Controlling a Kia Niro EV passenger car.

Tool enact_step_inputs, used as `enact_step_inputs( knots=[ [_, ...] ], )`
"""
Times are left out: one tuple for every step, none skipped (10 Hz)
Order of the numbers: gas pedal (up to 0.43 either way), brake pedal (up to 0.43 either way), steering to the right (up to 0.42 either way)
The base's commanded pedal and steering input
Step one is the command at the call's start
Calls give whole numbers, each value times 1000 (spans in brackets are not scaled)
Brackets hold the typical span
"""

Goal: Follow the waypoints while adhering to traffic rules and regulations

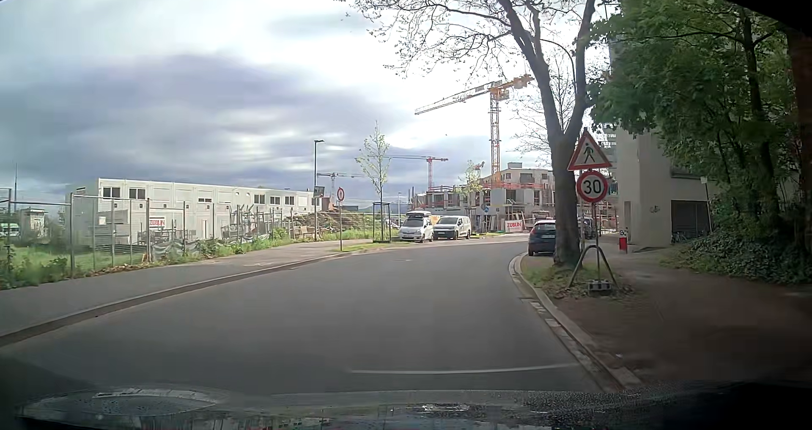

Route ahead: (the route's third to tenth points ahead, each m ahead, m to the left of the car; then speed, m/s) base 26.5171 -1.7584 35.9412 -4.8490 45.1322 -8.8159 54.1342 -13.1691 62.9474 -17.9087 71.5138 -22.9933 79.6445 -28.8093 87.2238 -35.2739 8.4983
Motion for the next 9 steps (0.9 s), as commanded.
enact_step_inputs(
  knots=[
    [0, 43, 32],
    [0, 12, 33],
    [0, 0, 33],
    [0, 0, 33],
    [0, 0, 36],
    [0, 0, 40],
    [0, 0, 40],
    [0, 0, 41],
    [0, 0, 43]
  ],
)
